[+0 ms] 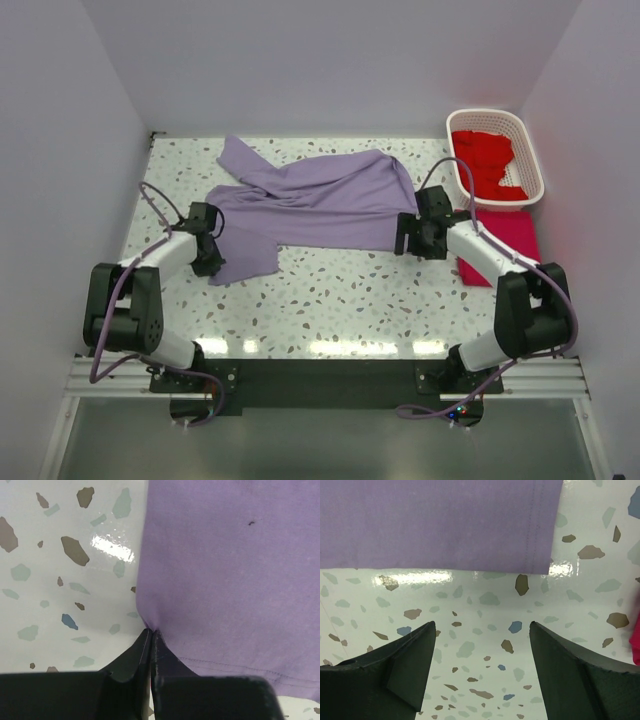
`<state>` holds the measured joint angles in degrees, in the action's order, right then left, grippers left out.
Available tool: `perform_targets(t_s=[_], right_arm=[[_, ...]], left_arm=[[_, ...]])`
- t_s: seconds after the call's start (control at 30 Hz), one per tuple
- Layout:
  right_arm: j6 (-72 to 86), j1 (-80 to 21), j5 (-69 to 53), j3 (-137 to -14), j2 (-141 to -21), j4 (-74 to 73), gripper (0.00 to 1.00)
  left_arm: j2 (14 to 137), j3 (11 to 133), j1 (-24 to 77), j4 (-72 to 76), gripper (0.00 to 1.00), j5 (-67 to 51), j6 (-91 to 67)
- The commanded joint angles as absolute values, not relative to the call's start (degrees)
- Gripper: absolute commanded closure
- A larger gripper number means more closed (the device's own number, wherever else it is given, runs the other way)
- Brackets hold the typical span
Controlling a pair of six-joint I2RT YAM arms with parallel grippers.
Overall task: Fold and stack the t-shirts
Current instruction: Flatten the tshirt out
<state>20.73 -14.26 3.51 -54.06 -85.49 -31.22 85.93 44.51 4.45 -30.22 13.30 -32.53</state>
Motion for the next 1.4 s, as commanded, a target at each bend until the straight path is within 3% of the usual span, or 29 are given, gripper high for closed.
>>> perform_targets(t_s=[0.0,0.3,0.4,0.67,1.03,1.3,1.37], right_arm=[[20.92,-14.41,7.37,-54.40,-83.76,-29.80,0.21],[23.20,-14.24,13.27,-56.68,-88.50,-28.48,0.27],[23.64,-13.98,15.38,-58.62,-90.69,-28.04,0.32],[25.75,-11.69,16.09,-62.14,-96.59,-27.51,0.46],[28.83,-10.90,14.77,-58.71,-100.46,-26.63,0.52],[30.76,-10.81,11.16,-53.89,-101.25,-24.97,0.76],[30.15,-10.81,11.77,-53.44,-100.99,-24.96,0.91]], left_arm=[[84.73,43.24,4.57,-32.95,0.98,15.20,-33.22],[73.67,42.45,4.57,-34.11,1.00,19.07,-31.38],[71.20,41.14,4.57,-32.79,1.00,18.90,-31.38],[71.28,42.01,4.57,-31.99,1.00,17.67,-30.68],[69.70,42.19,4.40,-31.55,1.00,17.58,-30.06],[69.35,42.19,3.78,-31.46,1.00,17.23,-30.15],[69.26,42.36,3.43,-31.46,1.00,17.32,-30.32]])
